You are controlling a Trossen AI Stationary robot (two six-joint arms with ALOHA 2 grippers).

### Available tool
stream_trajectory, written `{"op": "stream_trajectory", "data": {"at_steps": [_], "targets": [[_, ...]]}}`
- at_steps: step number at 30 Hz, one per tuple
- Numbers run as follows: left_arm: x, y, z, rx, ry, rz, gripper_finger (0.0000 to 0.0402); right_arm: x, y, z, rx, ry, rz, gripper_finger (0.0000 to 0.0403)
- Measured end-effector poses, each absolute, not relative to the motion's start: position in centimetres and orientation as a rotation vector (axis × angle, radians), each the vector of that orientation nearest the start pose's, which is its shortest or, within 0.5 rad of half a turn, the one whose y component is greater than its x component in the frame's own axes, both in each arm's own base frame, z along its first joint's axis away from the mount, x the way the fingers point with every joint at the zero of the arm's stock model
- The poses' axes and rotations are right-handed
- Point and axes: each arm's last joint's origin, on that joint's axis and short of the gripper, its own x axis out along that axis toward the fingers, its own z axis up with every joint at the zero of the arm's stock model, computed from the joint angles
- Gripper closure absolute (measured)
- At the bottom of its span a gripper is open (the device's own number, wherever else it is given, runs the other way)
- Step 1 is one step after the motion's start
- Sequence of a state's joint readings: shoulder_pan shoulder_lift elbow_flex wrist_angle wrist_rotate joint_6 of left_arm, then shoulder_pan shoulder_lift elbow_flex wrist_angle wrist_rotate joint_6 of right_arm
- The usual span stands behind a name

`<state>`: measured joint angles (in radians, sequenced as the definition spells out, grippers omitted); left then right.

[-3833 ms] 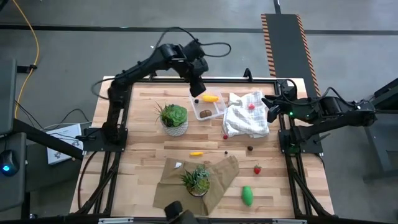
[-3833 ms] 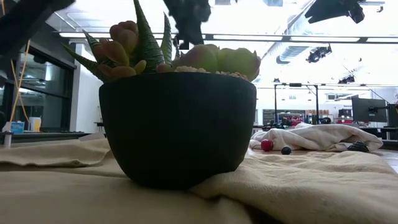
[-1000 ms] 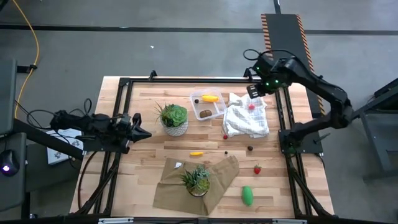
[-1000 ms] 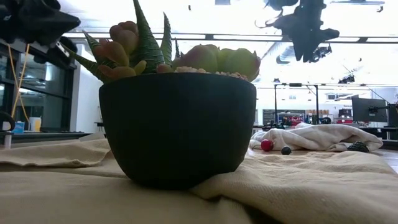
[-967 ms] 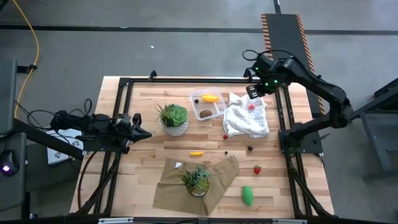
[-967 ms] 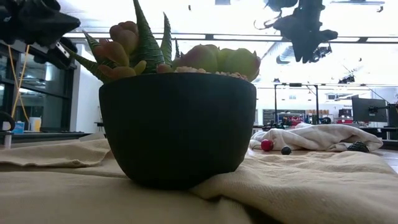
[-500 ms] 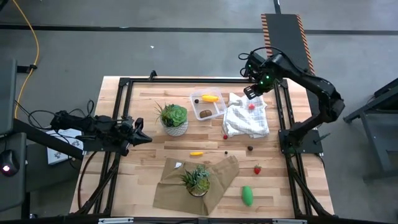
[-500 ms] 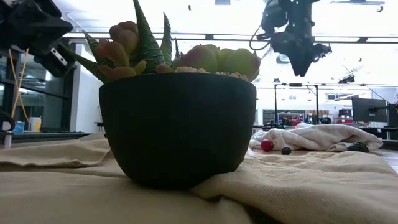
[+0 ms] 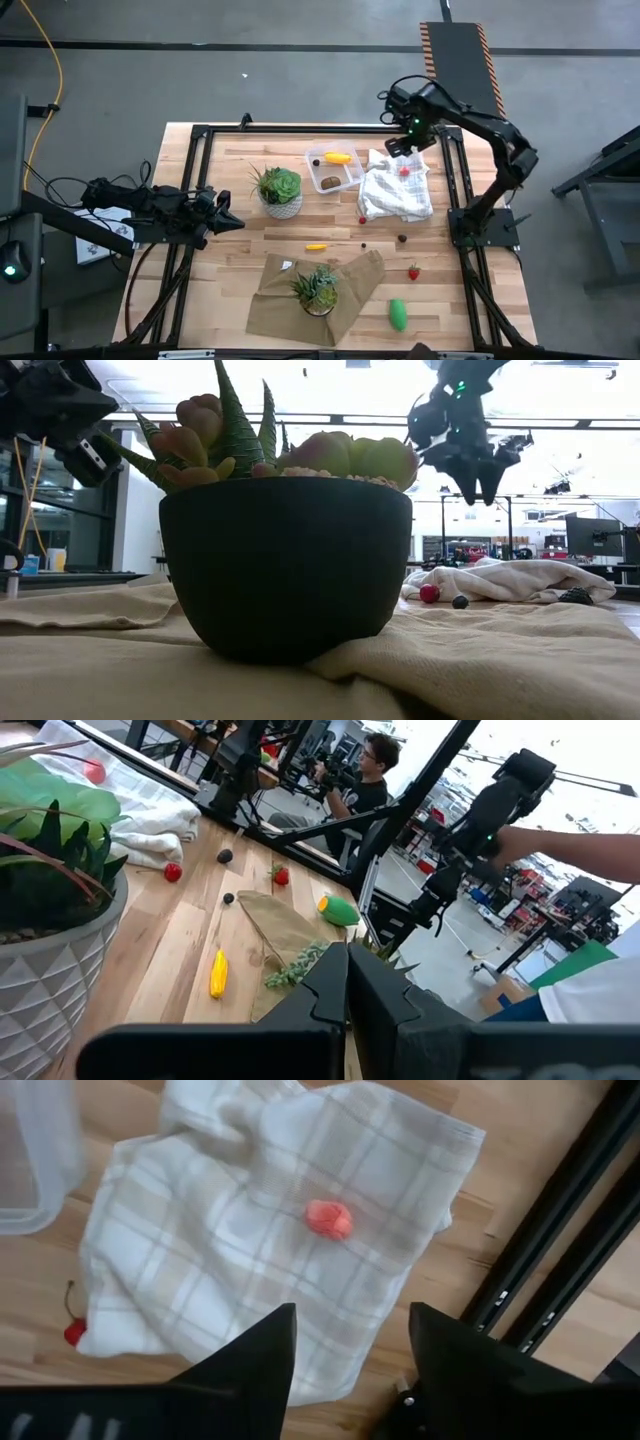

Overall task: Pick and placing Produce into tupperware
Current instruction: Put the pink peach into the transparent bin

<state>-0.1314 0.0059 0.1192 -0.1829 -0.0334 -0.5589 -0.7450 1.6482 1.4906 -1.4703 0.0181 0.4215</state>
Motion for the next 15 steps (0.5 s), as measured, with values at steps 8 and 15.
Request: {"op": "stream_trajectory", "data": {"at_steps": [8, 15], "targets": [[8.8, -1.1, 18.6, -0.576, 0.096, -0.075, 0.0401, 23.0, -20.4, 27.2, 0.851, 1.432, -0.869, 0.0215], [8.8, -1.1, 18.6, -0.607, 0.097, -0.073, 0.0401, 21.5, -19.6, 24.6, 0.863, 1.431, -0.867, 0.0215]]}}
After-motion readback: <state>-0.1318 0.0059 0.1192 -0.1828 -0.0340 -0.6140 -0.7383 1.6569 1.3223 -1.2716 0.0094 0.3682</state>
